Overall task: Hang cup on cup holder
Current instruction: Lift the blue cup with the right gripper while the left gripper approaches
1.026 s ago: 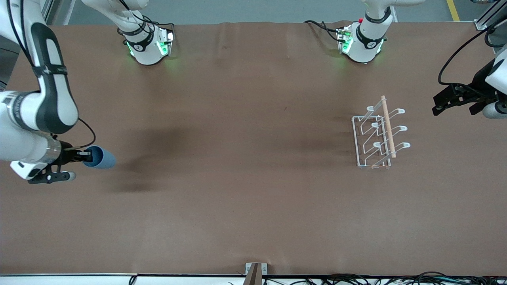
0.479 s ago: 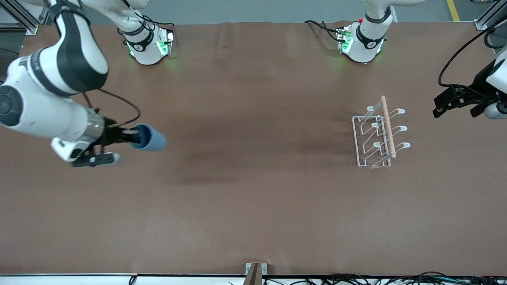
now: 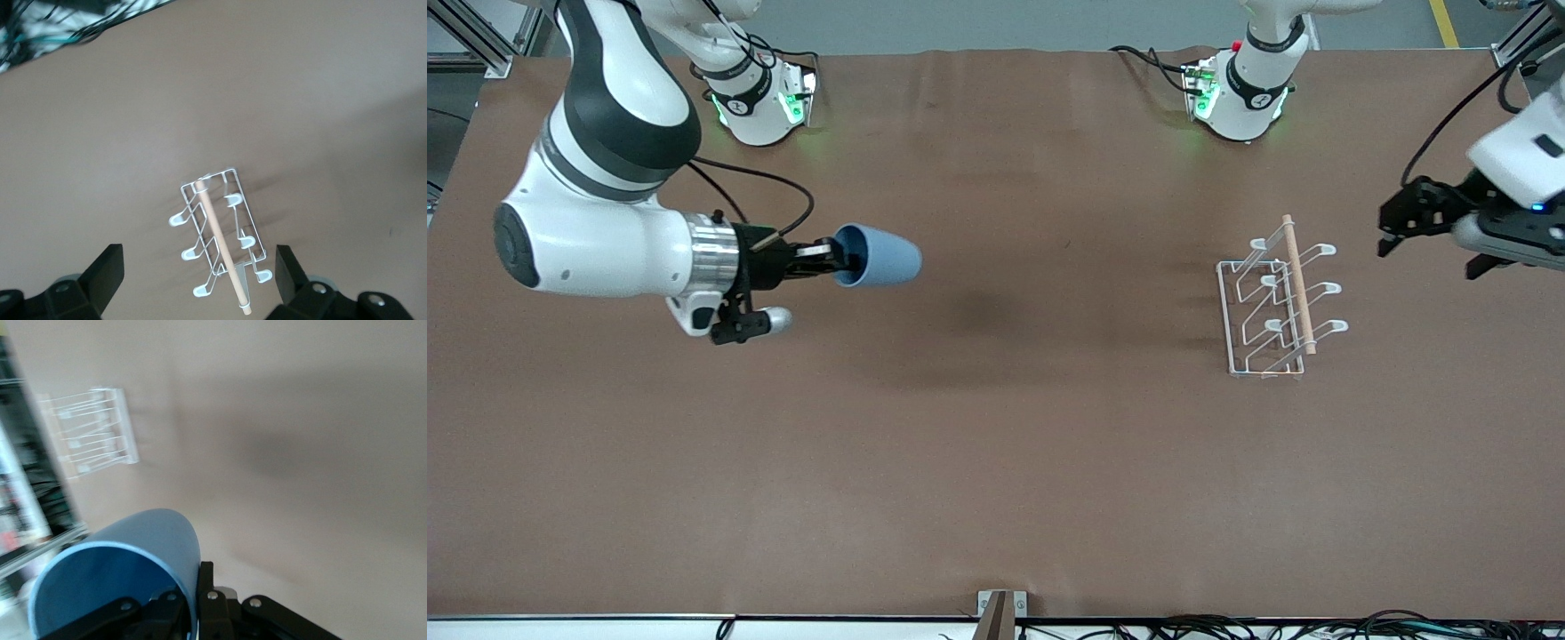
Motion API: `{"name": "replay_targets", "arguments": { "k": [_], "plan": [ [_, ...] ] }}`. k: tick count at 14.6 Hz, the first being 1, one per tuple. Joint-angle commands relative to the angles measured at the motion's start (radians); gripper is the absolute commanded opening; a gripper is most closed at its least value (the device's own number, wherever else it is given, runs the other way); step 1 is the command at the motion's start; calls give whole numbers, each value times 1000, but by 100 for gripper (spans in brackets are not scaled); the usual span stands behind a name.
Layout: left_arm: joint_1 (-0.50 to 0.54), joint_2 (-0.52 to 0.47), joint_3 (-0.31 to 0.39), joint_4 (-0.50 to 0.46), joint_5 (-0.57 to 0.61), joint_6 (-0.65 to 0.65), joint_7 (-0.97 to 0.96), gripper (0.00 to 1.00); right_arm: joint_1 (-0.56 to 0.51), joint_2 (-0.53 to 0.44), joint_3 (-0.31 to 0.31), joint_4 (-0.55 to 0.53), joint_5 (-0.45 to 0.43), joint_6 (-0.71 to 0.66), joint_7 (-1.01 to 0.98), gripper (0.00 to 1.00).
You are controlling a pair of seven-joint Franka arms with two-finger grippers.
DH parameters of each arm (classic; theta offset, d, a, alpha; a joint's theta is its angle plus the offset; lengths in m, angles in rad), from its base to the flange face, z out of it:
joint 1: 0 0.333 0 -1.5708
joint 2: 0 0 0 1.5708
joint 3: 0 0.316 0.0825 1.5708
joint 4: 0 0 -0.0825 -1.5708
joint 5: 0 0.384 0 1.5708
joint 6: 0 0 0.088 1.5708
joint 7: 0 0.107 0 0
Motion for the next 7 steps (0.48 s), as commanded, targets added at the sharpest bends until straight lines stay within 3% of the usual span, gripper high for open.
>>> {"name": "replay_targets", "arguments": {
  "k": [1,4,7],
  "plan": [
    [-2,2,-94,8,9,-1,69,100,-4,22,84,-56,153,92,-12,0],
    [-4,3,-231,9,4,-33,116,100,5,89,154,-75,376,191,-22,0],
    [-4,11,-340,12,-17,-49,157,100,19,154,242,-81,518,310,-65,0]
  ]
}}
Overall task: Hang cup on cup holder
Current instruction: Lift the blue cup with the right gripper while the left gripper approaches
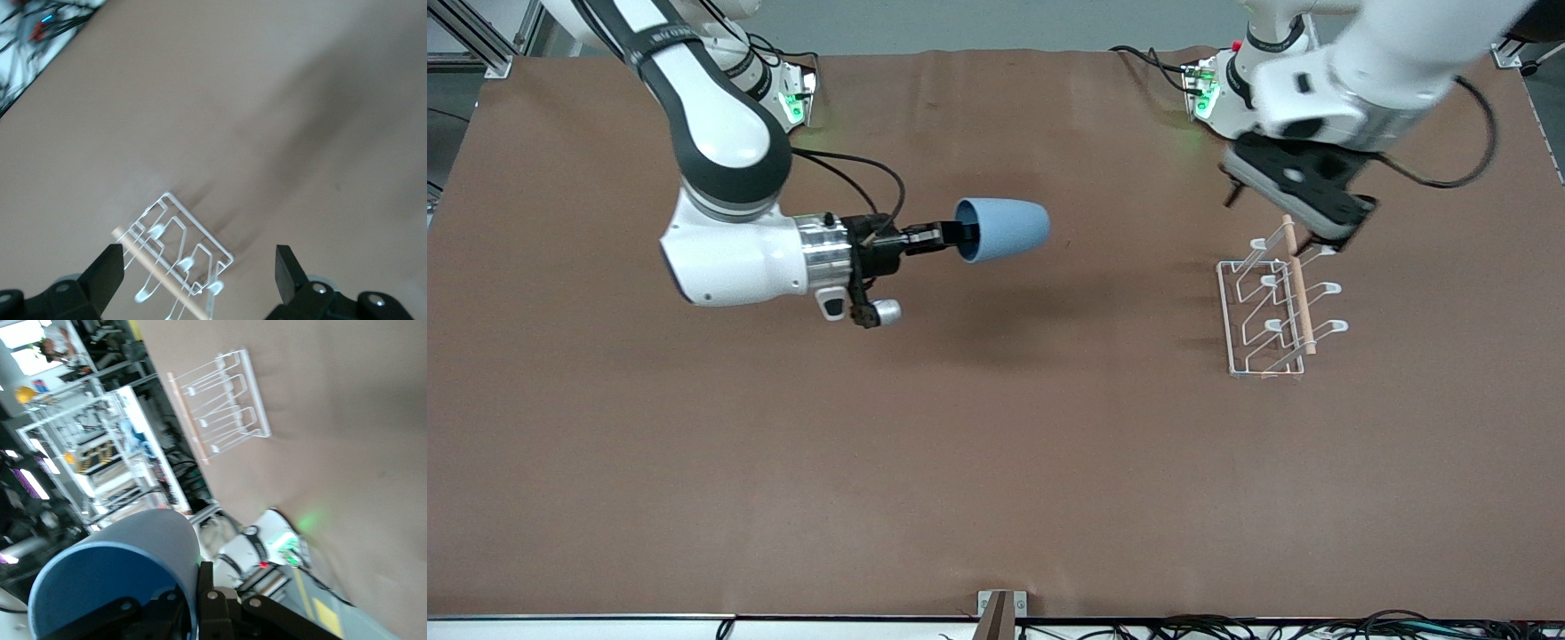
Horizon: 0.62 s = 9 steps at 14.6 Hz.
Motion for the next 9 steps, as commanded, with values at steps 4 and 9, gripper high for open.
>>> {"name": "replay_targets", "arguments": {
  "k": [4,9],
  "plan": [
    [3,32,-86,16,-247,-45,85,100,-11,41,99,-50,153,90,-38,0],
    [1,137,-160,52,-294,-45,109,100,-11,40,99,-54,153,93,-38,1]
  ]
}}
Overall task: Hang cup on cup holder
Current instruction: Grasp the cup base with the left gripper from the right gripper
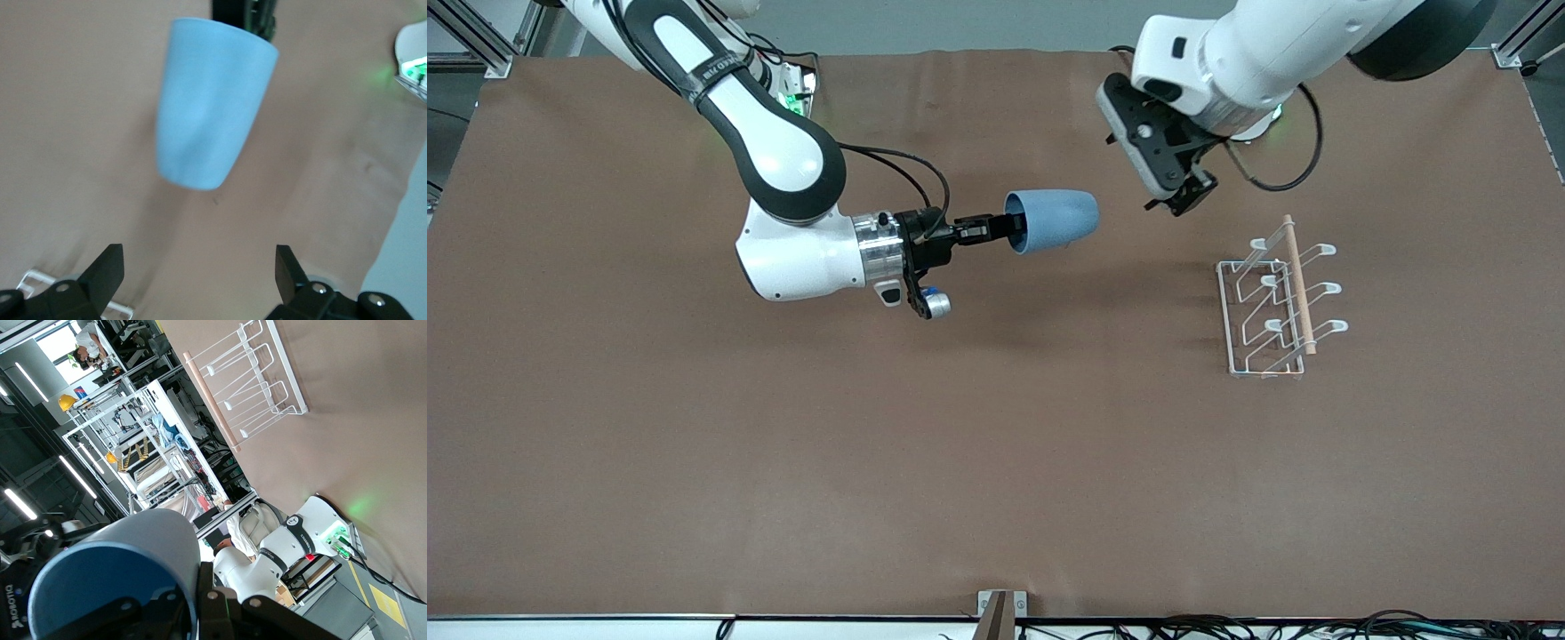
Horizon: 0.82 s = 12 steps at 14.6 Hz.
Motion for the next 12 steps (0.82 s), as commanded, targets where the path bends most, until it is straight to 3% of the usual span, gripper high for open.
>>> {"name": "replay_targets", "arguments": {
  "k": [1,12],
  "plan": [
    [3,73,-45,54,-13,-7,18,100,-19,-17,17,-24,34,7,-21,1],
    [-34,150,-55,53,-18,168,30,100,-19,-22,74,-69,34,76,-75,1]
  ]
}}
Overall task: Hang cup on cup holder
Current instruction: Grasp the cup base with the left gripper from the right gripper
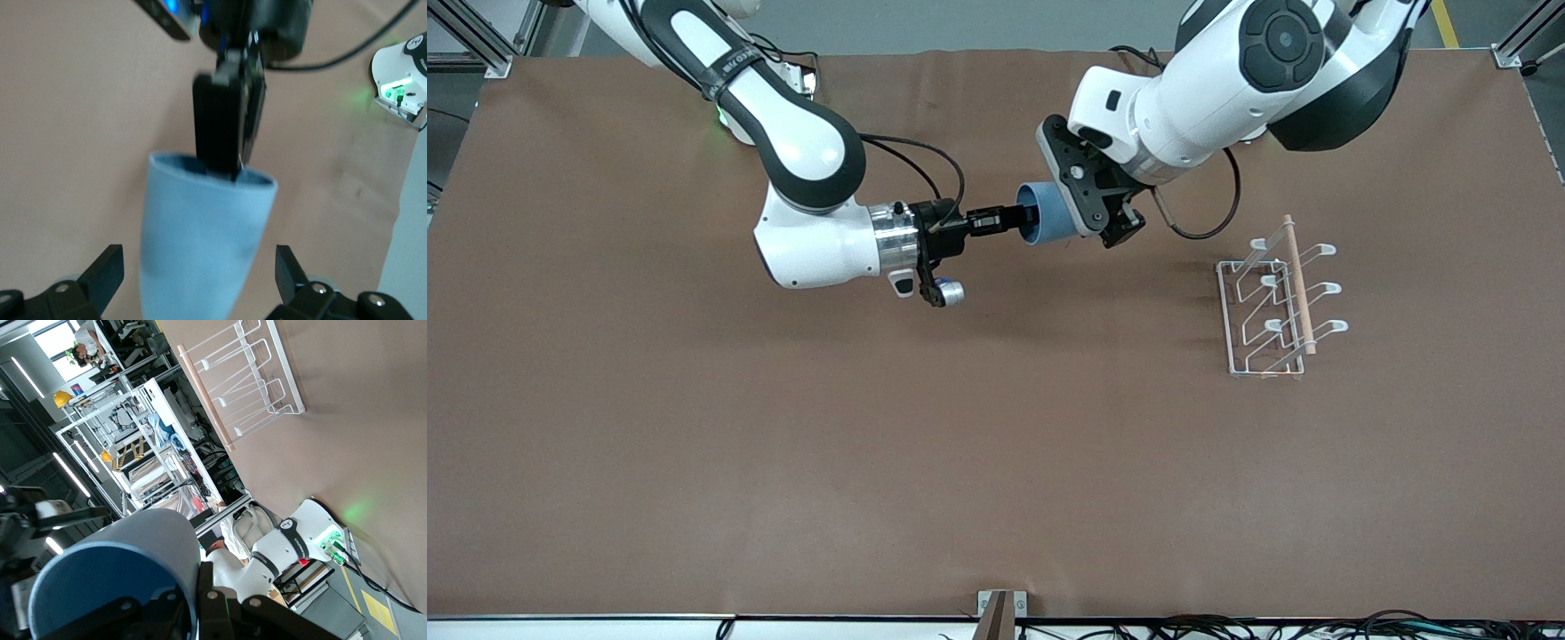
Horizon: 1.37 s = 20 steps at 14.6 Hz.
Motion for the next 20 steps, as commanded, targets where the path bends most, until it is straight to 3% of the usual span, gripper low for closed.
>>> {"name": "replay_targets", "arguments": {
  "k": [1,13,18,20],
  "plan": [
    [-8,27,-6,22,-11,14,29,100,-22,-23,25,-28,33,8,-27,1],
    [-9,26,-12,-28,-8,-118,199,98,-24,-28,28,-24,47,8,-21,2],
    [0,23,-11,-39,-10,-113,218,35,-25,-31,27,-22,45,5,5,7],
    [11,24,-11,-39,-10,-113,218,16,-25,-31,27,-21,45,5,5,7]
  ]
}}
